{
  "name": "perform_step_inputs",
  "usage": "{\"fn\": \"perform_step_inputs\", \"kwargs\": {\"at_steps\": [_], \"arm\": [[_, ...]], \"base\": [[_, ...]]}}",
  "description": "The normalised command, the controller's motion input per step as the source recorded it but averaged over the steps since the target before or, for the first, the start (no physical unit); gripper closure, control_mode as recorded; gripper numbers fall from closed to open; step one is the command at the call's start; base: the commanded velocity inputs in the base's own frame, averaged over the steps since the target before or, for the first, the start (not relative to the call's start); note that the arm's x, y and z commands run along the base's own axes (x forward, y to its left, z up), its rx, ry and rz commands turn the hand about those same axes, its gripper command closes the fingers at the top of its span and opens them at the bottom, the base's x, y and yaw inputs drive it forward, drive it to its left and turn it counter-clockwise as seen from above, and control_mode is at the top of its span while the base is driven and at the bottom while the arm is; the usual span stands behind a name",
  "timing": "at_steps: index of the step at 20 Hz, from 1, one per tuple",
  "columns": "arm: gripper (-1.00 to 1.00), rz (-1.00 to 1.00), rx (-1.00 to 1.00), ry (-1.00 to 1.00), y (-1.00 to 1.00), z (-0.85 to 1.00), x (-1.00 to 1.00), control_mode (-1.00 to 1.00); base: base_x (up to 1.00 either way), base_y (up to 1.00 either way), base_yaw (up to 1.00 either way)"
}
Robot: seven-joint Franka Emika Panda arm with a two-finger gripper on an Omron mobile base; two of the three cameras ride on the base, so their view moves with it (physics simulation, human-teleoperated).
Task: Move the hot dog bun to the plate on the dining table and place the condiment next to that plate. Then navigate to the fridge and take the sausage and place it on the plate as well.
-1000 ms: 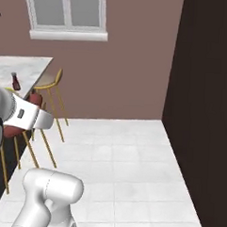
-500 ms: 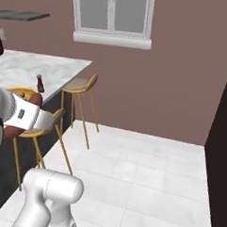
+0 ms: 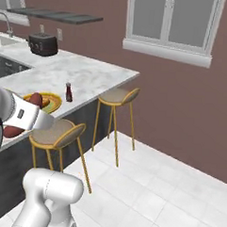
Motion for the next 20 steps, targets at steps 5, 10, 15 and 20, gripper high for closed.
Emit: {"fn": "perform_step_inputs", "kwargs": {"at_steps": [5, 10, 15, 20], "arm": [[1.00, 0.00, 0.00, 0.00, 0.00, 0.00, 0.00, 1.00], [1.00, 0.00, 0.00, 0.00, 0.00, 0.00, 0.00, 1.00], [1.00, 0.00, 0.00, 0.00, 0.00, 0.00, 0.00, 1.00], [1.00, 0.00, 0.00, 0.00, 0.00, 0.00, 0.00, 1.00]], "base": [[0.65, -0.48, 0.59], [0.61, -0.49, 0.58], [0.65, -0.41, 0.61], [0.66, -0.33, 0.65]]}}
